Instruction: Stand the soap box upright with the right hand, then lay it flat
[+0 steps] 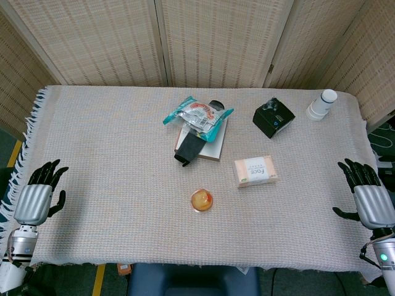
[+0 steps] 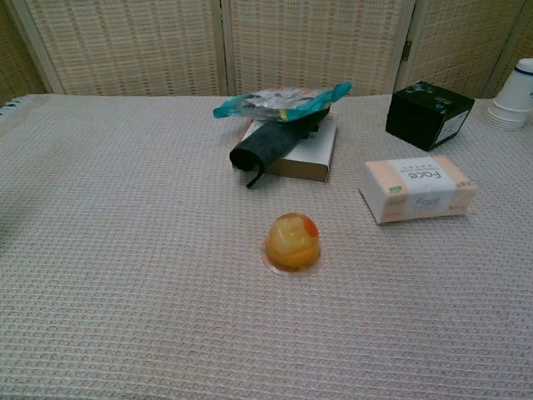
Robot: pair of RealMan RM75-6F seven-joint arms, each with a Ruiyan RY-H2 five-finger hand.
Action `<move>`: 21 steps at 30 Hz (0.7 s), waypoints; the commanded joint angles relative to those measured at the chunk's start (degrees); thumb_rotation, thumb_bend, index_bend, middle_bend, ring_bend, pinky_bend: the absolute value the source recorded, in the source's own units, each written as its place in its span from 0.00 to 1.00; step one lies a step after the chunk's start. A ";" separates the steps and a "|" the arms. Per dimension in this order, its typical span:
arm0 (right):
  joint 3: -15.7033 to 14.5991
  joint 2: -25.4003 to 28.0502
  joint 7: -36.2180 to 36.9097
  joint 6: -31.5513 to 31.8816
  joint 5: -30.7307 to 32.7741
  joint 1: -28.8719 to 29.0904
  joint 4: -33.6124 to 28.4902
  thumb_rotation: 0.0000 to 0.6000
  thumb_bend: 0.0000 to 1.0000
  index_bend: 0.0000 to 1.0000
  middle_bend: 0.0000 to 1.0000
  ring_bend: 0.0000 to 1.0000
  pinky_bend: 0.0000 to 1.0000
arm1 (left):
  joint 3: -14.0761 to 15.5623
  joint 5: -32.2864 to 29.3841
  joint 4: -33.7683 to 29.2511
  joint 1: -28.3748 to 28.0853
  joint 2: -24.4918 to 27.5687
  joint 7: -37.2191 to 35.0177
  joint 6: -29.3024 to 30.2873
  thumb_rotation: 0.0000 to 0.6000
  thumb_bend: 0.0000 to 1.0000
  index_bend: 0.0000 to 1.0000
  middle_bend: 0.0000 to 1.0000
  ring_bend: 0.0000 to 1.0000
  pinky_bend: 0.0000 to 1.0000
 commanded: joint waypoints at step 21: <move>4.90 -4.66 -8.15 -22.01 7.14 16.15 -0.99 1.00 0.05 0.00 0.00 0.00 0.00 | 0.88 1.89 -2.82 0.47 2.21 -2.61 0.41 1.00 0.55 0.16 0.00 0.00 0.11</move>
